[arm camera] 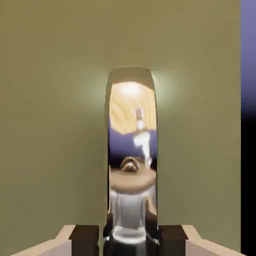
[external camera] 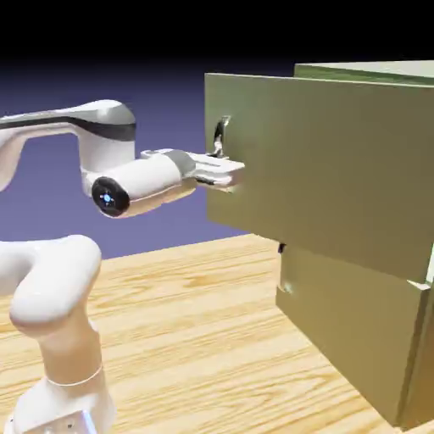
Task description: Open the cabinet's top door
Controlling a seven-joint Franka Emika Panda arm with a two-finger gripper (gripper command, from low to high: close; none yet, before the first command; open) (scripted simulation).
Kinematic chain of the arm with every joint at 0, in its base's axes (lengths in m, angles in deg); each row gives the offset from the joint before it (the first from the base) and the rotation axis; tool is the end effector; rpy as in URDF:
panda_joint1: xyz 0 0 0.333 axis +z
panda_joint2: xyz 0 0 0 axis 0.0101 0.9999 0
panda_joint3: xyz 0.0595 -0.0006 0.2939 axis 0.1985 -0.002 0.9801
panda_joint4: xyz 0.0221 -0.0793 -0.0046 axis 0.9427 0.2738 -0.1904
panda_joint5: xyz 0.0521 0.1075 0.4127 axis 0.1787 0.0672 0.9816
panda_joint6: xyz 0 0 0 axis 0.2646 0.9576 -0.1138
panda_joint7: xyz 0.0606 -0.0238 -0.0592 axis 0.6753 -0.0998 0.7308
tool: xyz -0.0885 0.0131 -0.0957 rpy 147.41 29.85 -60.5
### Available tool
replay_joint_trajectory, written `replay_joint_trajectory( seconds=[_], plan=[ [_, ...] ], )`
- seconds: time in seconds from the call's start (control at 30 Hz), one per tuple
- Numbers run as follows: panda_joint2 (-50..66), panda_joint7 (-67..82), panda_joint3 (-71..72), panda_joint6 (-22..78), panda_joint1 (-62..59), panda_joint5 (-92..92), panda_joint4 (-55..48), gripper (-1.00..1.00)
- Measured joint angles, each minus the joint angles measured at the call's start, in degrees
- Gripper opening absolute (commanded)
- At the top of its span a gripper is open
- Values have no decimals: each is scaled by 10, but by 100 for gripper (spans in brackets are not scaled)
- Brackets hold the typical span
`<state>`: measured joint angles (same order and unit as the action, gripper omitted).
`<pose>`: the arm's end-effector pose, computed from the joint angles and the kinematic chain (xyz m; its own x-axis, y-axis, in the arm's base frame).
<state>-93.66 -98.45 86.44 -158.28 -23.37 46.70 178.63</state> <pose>0.3023 -0.0174 0.5113 -0.3821 0.5948 -0.7072 -0.3825 0.5949 0.7070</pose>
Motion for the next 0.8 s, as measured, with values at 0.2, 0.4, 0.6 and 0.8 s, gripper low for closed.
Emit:
replay_joint_trajectory(
  seconds=[0.2,0.4,0.6,0.8],
  plan=[
    [-20,-11,-115,88,-32,-123,14,-100],
    [-29,-18,-80,216,-156,-93,15,-100],
    [22,14,-168,319,-211,-181,-2,-100],
    [120,66,-292,405,-212,-310,-53,-100]
  ],
)
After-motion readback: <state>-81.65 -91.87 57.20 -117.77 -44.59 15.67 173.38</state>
